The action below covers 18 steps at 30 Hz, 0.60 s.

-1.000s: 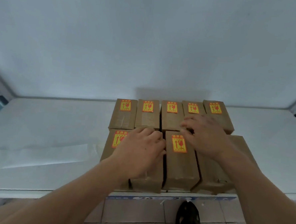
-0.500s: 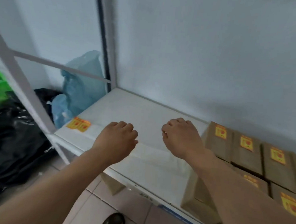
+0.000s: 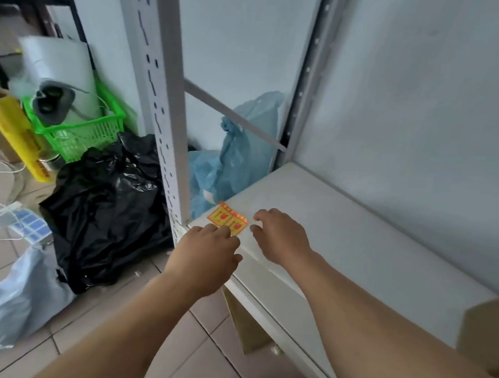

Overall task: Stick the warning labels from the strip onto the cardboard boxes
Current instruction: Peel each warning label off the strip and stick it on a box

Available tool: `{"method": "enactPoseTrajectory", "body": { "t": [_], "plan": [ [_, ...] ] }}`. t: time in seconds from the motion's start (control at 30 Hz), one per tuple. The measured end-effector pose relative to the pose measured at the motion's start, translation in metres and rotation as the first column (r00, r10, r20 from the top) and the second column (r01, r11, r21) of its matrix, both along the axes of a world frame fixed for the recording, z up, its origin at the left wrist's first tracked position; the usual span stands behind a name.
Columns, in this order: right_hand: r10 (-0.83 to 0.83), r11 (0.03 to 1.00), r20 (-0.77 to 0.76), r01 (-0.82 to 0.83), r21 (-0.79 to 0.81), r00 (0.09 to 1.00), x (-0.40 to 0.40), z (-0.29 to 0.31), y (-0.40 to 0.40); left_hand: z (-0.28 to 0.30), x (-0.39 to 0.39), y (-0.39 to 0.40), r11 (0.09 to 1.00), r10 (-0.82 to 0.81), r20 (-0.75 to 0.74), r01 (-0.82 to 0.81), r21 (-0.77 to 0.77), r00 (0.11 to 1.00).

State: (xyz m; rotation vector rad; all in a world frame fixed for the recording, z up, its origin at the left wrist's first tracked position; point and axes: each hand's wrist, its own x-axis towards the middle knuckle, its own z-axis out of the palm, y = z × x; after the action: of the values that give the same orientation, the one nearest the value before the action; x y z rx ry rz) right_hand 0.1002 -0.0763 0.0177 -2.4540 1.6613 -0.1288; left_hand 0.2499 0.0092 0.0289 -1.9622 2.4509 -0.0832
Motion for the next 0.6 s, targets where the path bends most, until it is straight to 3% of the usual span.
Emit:
{"method": "enactPoseTrajectory", "body": {
  "t": [0.13,0.3,0.6],
  "plan": [
    [-0.109,0.992,0.082,0.103,0.074,0.991,0.030,-0.017,-0.020,-0.010,0.014,-0.012,0.999,0.048,-0.044,-0.048,0.000,0.998],
    [-0.183,0.983,0.015,0.183,-0.012,0.983,0.043,-0.033,-0.027,-0.025,0.020,-0.027,0.995,0.103,-0.111,-0.100,0.031,0.989],
    [-0.125,0.981,0.019,0.126,-0.148,0.992,0.039,-0.038,-0.016,-0.030,0.014,-0.037,0.982,0.159,-0.151,-0.140,0.125,0.976]
  ]
}}
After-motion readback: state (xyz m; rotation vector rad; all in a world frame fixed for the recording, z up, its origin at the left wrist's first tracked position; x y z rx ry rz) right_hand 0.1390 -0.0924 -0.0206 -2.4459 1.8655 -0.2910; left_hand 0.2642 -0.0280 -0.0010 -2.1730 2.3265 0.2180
